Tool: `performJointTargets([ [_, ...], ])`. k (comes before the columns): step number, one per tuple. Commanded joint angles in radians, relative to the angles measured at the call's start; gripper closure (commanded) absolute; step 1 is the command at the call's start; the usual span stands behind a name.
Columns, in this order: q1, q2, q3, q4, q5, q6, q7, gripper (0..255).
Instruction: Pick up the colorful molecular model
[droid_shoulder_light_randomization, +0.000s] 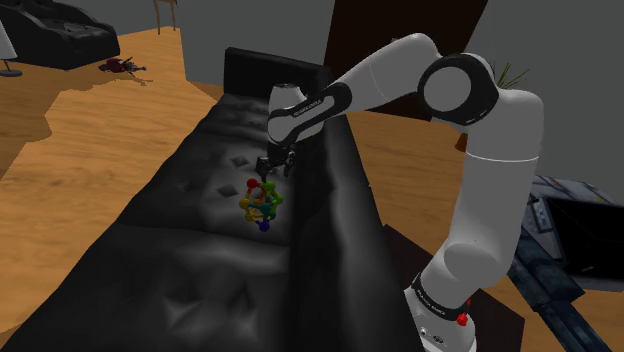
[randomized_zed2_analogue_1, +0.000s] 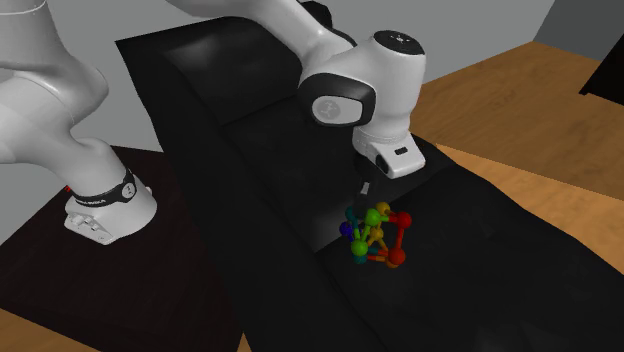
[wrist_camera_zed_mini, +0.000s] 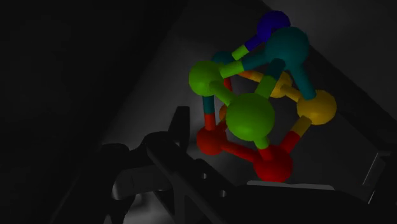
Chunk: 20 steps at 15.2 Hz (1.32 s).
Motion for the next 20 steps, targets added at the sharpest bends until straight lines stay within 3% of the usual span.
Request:
performJointTargets([
  [1,0.005,0.082,-0.005,0.071,-0.005,0.002,0.015,0],
  [10,0.01,0.151,-0.011,0.064,-0.013,0.078,0.019,0],
  [11,0.01,0.153,-0.011,0.066,-0.013,0.079,0.019,255],
  [20,0.01,0.151,-0.011,0.064,-0.013,0.078,0.019,255],
])
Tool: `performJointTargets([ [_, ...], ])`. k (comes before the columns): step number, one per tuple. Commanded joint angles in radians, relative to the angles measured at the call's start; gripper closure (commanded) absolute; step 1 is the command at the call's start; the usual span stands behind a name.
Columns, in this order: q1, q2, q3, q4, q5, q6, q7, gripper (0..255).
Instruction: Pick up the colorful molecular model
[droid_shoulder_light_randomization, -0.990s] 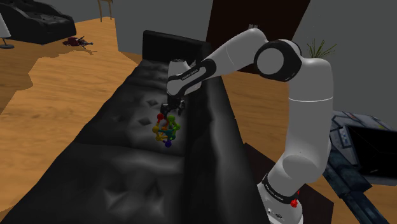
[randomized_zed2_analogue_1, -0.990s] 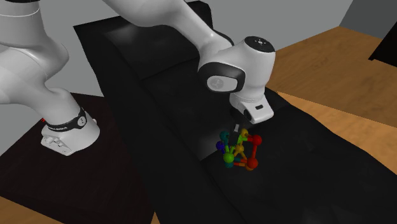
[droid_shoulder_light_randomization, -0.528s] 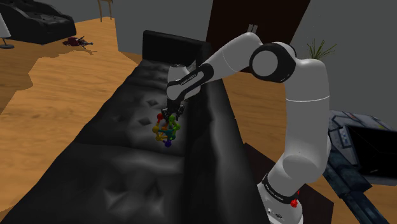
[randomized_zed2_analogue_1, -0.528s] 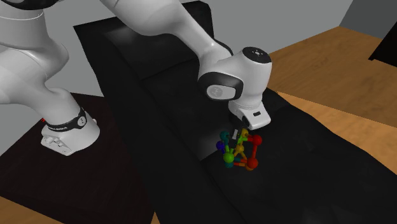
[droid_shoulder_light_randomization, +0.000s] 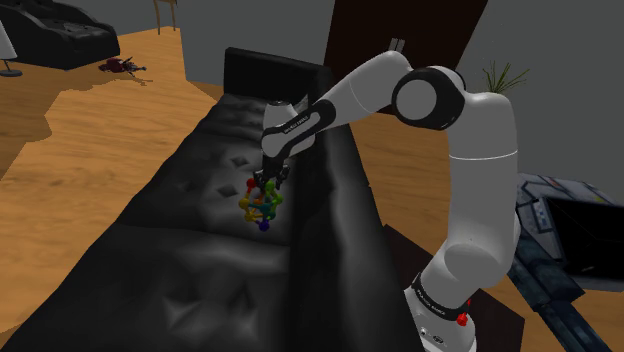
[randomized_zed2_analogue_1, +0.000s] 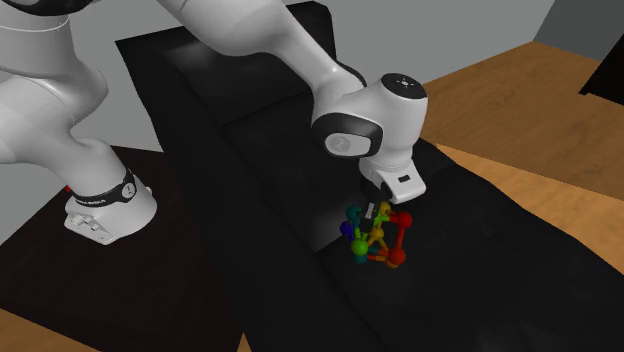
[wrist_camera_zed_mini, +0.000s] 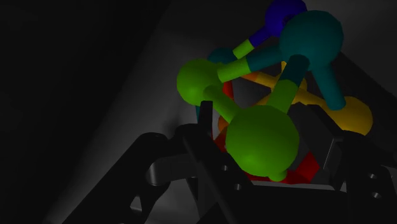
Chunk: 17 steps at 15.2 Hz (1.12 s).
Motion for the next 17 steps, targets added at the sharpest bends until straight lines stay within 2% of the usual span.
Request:
performJointTargets([
  [1,-0.002,-0.011,0.0,-0.004,0.001,-0.008,-0.001,255],
  [17,-0.008,-0.132,0.009,0.022,0.016,-0.155,-0.009,255],
])
